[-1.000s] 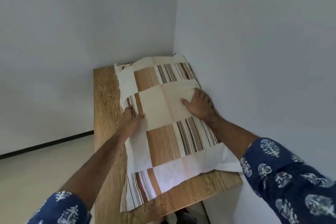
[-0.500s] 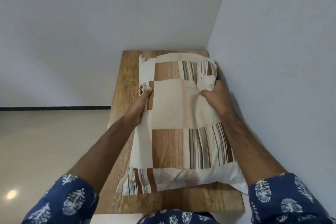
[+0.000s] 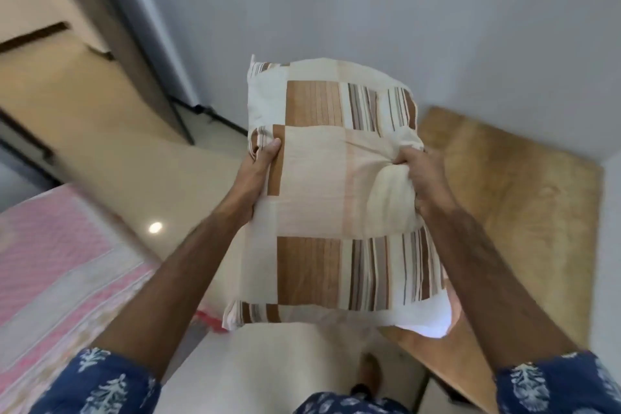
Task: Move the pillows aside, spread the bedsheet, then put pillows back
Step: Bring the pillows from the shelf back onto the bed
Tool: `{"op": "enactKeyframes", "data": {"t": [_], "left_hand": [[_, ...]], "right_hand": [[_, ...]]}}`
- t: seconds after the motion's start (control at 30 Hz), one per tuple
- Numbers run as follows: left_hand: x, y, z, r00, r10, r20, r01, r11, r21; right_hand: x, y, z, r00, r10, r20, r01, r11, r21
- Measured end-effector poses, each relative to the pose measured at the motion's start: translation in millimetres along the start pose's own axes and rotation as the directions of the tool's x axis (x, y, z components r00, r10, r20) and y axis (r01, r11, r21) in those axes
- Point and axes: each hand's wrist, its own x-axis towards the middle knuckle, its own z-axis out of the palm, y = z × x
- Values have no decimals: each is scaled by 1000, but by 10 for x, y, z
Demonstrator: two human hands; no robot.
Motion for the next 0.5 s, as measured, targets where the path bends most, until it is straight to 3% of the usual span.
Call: {"op": "enactKeyframes", "data": {"t": [0.13,0.27,0.4,0.5], "left_hand": [[-877,97,-1388,976,74,-205,-82,996,-31],[-1804,61,-2707,868,66,-492,-120,990,-79],[-2747,-57,-3818,715,63,-696,-173,981,-89],[-3357,-228,-4495,575,60,-816,-203,977,-71]], "right_hand": [[-764,-29,1316,972,-58,229,50,998,38],[-1647,51,2581,855,-34,518,6,999,54],[-2554,198,3759,610,-23,792,-43,997,62],[-3161,342,4571,372,-13,928,-24,999,23]]}}
